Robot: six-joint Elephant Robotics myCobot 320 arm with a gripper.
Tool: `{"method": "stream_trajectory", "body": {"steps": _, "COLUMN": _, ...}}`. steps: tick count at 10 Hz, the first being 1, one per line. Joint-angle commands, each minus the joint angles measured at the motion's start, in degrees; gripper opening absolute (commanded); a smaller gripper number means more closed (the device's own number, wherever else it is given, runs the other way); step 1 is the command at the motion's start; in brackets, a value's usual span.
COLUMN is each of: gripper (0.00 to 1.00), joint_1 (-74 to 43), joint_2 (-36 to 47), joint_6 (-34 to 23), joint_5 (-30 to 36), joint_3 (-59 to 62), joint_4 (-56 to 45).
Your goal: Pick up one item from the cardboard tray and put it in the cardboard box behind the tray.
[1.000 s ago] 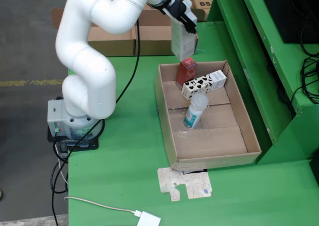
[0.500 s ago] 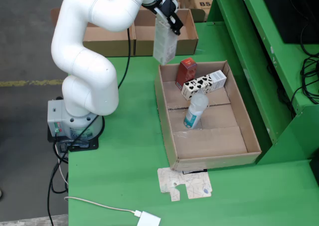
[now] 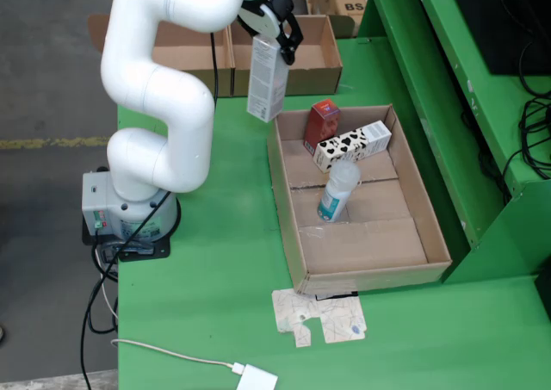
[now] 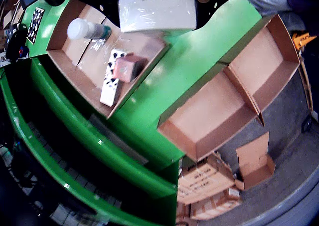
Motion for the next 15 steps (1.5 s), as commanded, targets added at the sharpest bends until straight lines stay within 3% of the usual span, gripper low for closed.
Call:
{"method": "stream_trajectory", "body": {"steps": 1, "gripper": 0.0, "joint_1": 5.53, "joint_2": -15.93, "joint_6": -0.66, "joint_5": -2.71, "joint_3": 31.2, "joint_4": -2.5}}
{"method": "stream_trajectory", "body": {"steps": 7, "gripper": 0.0, "joint_1": 8.77, "joint_2": -17.03, "joint_6": -1.46, "joint_5": -5.94, "joint_3": 31.2, "joint_4": 4.97}}
{"method": "stream_trajectory", "body": {"steps": 8, "gripper": 0.0, "joint_1": 10.86, "joint_2": -16.58, "joint_6": -3.27, "joint_5": -9.94, "joint_3": 31.2, "joint_4": 13.37}}
{"method": "stream_trajectory", "body": {"steps": 9, "gripper": 0.0, "joint_1": 10.86, "joint_2": -16.58, "joint_6": -3.27, "joint_5": -9.94, "joint_3": 31.2, "joint_4": 13.37}}
{"method": "stream_trajectory", "body": {"steps": 10, "gripper": 0.0, "joint_1": 15.62, "joint_2": -15.26, "joint_6": -5.57, "joint_5": -16.66, "joint_3": 31.2, "joint_4": 20.92}}
{"method": "stream_trajectory", "body": {"steps": 15, "gripper": 0.0, "joint_1": 21.98, "joint_2": -14.1, "joint_6": -3.99, "joint_5": -20.44, "joint_3": 31.2, "joint_4": 20.71}}
